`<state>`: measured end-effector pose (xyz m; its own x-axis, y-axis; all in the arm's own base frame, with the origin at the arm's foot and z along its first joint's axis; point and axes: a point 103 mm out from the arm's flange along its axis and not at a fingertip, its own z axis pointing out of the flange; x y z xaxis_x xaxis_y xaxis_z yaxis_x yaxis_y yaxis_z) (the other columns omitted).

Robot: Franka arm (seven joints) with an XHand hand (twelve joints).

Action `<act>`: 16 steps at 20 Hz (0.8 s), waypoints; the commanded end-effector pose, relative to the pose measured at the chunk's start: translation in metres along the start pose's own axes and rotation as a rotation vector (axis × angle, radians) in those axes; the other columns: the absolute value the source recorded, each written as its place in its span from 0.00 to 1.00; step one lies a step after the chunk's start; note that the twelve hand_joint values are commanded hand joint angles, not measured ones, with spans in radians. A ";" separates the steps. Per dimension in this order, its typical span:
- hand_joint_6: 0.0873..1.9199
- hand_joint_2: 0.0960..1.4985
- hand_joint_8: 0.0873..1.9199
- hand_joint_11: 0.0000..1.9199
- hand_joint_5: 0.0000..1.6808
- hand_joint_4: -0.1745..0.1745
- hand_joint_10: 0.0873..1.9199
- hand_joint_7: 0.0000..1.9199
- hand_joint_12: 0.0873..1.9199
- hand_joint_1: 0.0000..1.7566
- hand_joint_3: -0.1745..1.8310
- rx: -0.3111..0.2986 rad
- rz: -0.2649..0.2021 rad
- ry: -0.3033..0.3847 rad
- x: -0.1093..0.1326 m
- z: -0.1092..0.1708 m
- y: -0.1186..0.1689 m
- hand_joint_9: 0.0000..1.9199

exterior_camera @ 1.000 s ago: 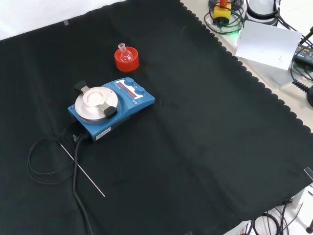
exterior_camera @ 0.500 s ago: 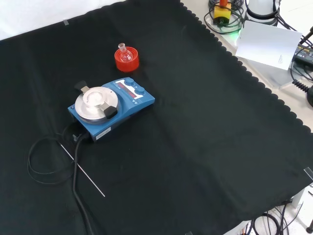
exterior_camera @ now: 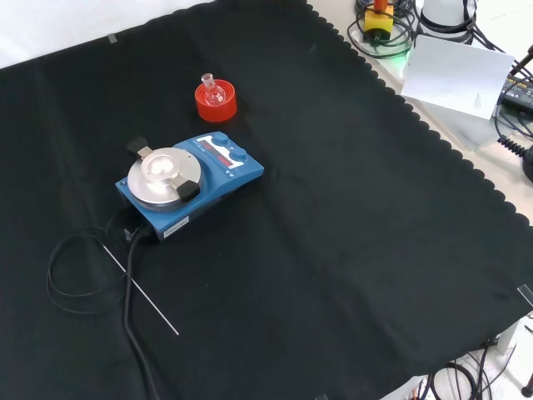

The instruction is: Pick up the round-bottom flask.

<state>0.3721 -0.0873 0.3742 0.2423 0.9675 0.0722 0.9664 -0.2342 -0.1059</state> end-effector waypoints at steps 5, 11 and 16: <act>0.07 0.79 0.28 0.00 0.29 0.40 0.32 0.10 0.69 0.19 0.21 0.041 0.047 0.072 -0.065 0.062 0.079 0.15; 0.07 0.68 0.29 0.00 0.32 0.40 0.32 0.10 0.69 0.33 0.20 0.007 0.026 0.086 -0.071 0.083 0.086 0.18; 0.06 0.53 0.29 0.00 0.34 0.40 0.31 0.11 0.72 0.44 0.33 0.052 0.057 0.052 -0.077 0.102 0.090 0.21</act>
<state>0.4301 -0.1609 0.2803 0.2651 0.9552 0.1313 0.9599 -0.2487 -0.1293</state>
